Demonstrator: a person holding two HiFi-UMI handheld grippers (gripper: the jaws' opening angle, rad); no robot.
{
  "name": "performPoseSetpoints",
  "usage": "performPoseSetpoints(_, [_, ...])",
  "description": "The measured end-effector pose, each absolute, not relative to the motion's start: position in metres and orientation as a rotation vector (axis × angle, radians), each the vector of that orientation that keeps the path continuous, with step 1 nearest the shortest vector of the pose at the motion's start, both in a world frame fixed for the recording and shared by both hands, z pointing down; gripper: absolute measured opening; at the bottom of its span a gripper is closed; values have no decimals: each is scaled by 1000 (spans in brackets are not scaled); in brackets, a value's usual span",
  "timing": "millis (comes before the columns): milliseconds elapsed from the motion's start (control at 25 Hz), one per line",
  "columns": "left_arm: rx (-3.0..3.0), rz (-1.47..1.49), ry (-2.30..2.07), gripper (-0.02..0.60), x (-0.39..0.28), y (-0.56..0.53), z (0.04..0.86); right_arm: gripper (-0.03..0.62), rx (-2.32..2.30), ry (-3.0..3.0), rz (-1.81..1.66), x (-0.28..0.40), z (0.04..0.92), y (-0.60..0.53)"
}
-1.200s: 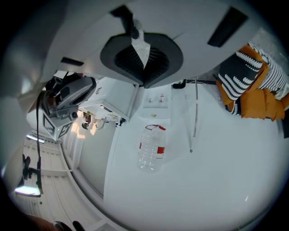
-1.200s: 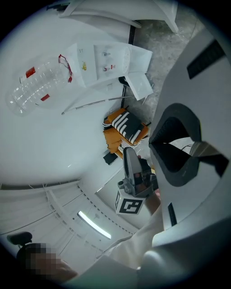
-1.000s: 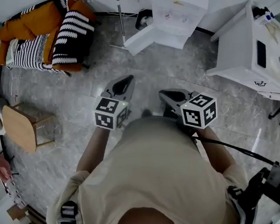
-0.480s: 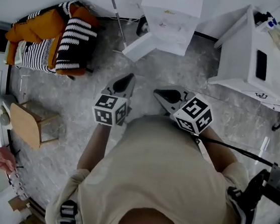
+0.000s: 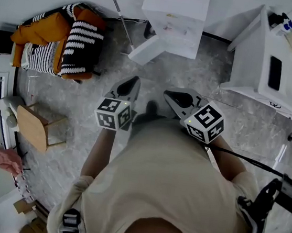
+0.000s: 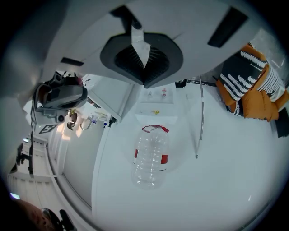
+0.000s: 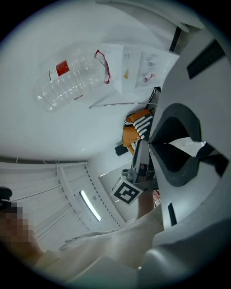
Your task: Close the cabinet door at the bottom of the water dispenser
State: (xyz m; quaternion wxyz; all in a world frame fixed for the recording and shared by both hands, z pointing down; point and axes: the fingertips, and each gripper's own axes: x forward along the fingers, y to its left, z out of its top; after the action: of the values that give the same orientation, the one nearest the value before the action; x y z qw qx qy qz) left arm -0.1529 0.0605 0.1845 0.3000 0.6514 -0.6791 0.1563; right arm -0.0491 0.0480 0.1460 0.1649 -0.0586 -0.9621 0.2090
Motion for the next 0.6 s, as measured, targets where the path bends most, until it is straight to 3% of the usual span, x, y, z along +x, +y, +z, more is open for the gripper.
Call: performPoseSetpoints(600, [1828, 441, -1749, -11, -235, 37, 203, 14, -11, -2667, 797, -106, 164, 22])
